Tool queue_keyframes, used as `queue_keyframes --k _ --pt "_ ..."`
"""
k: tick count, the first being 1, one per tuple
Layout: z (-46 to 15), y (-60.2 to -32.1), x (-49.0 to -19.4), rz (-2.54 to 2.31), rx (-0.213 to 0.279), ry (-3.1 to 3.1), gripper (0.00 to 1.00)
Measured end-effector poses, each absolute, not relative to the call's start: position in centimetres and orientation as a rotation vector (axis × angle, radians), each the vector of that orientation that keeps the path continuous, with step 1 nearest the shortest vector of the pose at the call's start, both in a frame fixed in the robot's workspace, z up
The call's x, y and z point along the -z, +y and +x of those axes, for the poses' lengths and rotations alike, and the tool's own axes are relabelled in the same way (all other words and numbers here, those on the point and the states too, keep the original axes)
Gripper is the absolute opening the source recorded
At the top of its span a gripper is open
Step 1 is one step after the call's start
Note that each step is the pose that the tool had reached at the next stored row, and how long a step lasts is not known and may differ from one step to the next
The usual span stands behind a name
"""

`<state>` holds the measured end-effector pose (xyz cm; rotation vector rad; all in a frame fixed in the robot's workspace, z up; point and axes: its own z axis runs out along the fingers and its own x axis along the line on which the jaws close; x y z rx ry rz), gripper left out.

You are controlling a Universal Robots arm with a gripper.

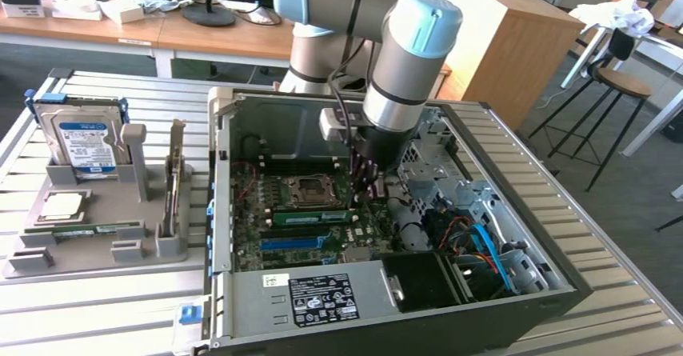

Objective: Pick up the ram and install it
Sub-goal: 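Press down the ram until it locks into place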

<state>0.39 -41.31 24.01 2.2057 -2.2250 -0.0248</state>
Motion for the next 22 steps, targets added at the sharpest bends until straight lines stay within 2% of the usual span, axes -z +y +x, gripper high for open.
queue_keyframes --k 22 --pt "0.39 -41.04 -23.32 2.206 0.025 -2.225 0.10"
